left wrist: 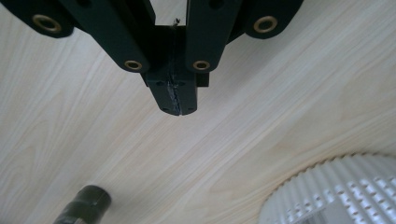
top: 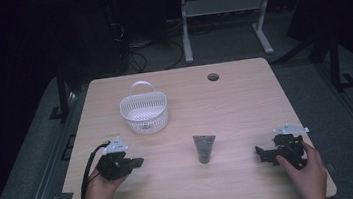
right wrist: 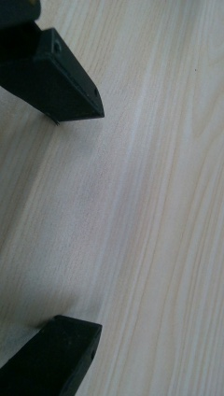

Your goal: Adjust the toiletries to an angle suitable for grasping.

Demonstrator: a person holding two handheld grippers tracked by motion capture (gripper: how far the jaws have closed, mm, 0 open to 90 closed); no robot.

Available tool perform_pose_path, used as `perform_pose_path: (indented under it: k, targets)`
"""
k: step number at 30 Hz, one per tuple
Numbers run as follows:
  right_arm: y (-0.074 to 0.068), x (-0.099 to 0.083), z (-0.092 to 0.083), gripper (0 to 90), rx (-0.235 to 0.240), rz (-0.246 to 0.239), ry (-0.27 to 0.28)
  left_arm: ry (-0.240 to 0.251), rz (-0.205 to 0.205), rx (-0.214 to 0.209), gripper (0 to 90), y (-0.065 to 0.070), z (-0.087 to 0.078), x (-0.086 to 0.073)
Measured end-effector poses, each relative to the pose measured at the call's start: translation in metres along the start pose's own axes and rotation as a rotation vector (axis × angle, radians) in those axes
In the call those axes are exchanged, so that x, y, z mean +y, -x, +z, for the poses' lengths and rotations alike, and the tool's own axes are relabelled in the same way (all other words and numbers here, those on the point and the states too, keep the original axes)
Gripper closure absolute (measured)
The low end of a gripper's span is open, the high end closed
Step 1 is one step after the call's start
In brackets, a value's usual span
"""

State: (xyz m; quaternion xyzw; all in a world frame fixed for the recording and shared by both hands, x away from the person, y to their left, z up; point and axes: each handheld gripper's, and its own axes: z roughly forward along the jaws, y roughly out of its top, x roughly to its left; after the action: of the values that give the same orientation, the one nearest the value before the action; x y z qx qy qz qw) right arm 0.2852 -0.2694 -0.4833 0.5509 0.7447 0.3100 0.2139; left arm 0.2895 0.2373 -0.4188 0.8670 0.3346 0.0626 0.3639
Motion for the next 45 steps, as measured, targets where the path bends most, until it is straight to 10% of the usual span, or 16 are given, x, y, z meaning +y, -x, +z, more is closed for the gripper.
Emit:
perform_pose_path:
  k: [45]
  targets:
    - [0.000, 0.000, 0.000, 0.0, 0.000, 0.000, 0.000, 0.073, 0.182, -0.167, 89.8, 0.056, 0.017, 0.096]
